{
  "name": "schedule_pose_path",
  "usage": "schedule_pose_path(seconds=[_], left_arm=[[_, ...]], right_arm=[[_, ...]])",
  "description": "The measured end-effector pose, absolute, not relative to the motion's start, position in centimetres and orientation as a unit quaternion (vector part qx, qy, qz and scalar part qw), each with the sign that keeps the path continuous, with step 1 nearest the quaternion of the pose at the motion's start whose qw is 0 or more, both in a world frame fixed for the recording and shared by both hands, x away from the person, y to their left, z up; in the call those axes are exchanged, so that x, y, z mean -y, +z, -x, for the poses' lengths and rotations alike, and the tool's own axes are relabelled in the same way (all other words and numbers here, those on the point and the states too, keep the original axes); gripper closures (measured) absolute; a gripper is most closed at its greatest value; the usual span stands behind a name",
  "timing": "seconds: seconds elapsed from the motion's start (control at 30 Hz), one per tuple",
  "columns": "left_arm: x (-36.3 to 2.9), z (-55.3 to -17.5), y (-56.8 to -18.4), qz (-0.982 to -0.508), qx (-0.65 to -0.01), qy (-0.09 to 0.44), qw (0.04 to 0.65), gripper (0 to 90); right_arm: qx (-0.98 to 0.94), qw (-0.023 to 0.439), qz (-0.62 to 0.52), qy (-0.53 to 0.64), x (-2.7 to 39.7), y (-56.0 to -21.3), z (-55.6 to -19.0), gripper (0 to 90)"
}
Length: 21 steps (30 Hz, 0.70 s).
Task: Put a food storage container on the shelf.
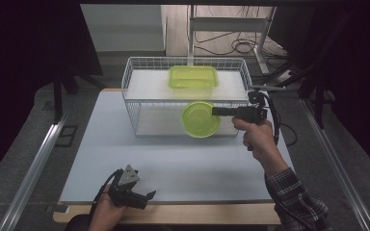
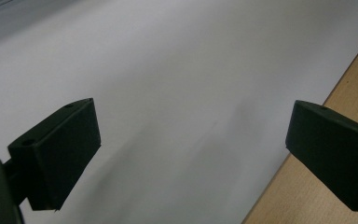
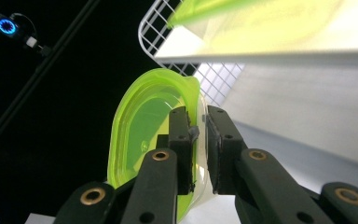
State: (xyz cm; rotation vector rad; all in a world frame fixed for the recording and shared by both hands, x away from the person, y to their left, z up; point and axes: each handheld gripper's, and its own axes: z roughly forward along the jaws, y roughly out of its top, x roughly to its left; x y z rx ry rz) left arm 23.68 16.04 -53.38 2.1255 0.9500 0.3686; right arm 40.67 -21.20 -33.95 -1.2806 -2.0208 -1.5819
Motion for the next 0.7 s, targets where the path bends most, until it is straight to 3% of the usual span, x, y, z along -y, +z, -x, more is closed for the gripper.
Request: schedule_pose_path(seconds=[0.7], left_arm=[[-16.0, -23.7, -53.4, -0.834, -0.374, 0.143, 0.38, 2.7]], right_arm=[[0.676, 0.077, 0.45, -0.578, 19.8, -27.7, -43.9, 80.9]])
